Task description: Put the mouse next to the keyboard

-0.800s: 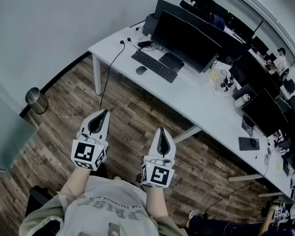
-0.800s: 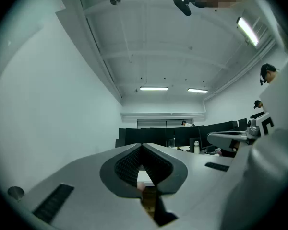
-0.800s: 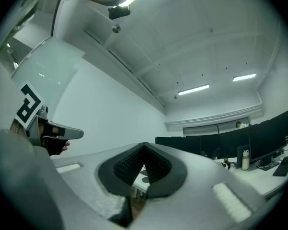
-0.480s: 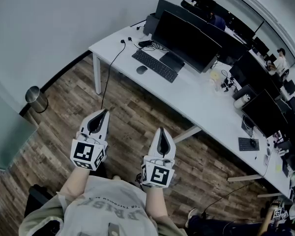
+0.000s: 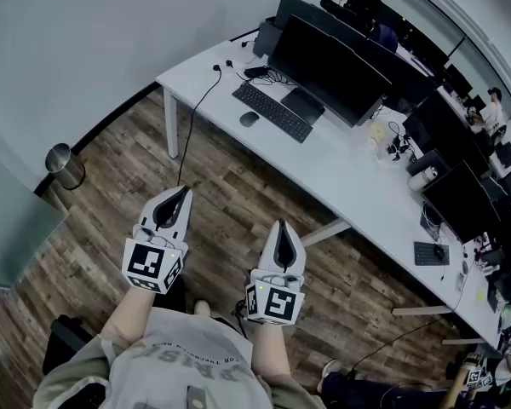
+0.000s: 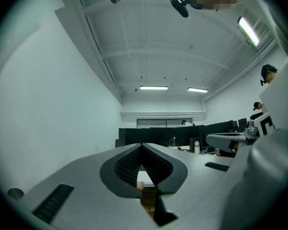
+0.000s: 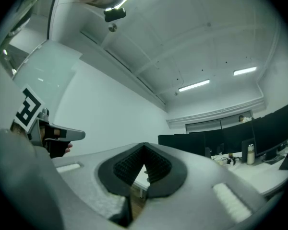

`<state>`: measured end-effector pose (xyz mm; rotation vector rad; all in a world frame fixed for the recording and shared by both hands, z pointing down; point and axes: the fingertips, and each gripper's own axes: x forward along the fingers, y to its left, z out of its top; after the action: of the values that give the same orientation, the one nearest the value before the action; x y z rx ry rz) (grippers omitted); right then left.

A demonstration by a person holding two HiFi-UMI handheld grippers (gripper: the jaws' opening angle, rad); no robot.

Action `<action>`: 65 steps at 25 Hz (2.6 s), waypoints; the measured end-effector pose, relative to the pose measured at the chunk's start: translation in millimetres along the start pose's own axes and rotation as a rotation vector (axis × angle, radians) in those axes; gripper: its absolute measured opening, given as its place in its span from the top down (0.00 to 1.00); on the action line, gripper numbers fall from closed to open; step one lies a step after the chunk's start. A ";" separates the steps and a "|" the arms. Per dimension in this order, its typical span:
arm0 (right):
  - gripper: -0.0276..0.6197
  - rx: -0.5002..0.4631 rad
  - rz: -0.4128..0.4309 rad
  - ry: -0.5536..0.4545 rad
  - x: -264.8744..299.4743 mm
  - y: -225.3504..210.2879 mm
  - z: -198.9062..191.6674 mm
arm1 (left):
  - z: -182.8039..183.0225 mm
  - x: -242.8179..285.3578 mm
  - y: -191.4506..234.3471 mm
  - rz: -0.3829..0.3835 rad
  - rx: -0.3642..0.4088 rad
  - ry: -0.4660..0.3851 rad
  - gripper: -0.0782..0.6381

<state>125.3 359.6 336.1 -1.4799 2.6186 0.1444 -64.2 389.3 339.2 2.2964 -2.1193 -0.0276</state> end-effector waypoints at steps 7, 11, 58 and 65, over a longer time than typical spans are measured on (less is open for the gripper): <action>0.44 0.131 0.074 0.039 33.5 8.8 -14.9 | -9.9 28.6 24.5 -0.111 -0.053 0.037 0.50; 0.44 0.120 0.034 0.065 54.6 4.4 -25.3 | -20.9 54.2 40.4 -0.155 -0.063 0.077 0.37; 0.43 0.085 -0.137 0.187 276.4 -44.2 -99.6 | -63.6 304.0 137.0 -0.332 -0.065 0.208 0.33; 0.43 0.095 -0.098 0.177 319.4 -85.9 -106.6 | -58.0 365.2 115.4 -0.321 -0.048 0.198 0.33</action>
<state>28.8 29.9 388.6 -1.6534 2.6370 -0.1245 -148.5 16.0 399.3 2.4678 -1.6280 0.1370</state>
